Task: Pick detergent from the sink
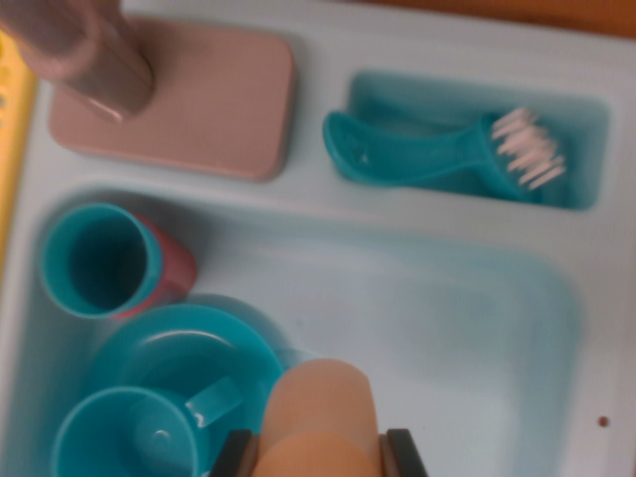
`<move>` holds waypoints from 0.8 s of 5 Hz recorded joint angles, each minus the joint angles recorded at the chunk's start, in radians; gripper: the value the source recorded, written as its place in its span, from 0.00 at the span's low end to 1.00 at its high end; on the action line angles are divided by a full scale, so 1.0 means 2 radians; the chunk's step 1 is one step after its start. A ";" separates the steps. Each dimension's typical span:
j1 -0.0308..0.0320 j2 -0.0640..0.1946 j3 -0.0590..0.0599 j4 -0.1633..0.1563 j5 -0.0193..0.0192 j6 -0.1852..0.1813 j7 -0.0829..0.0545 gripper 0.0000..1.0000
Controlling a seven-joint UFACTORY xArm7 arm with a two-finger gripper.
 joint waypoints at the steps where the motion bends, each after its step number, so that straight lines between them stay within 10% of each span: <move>1: 0.0000 -0.006 0.000 0.017 -0.0027 0.023 0.003 1.00; 4: -0.0001 -0.012 0.000 0.034 -0.0054 0.046 0.007 1.00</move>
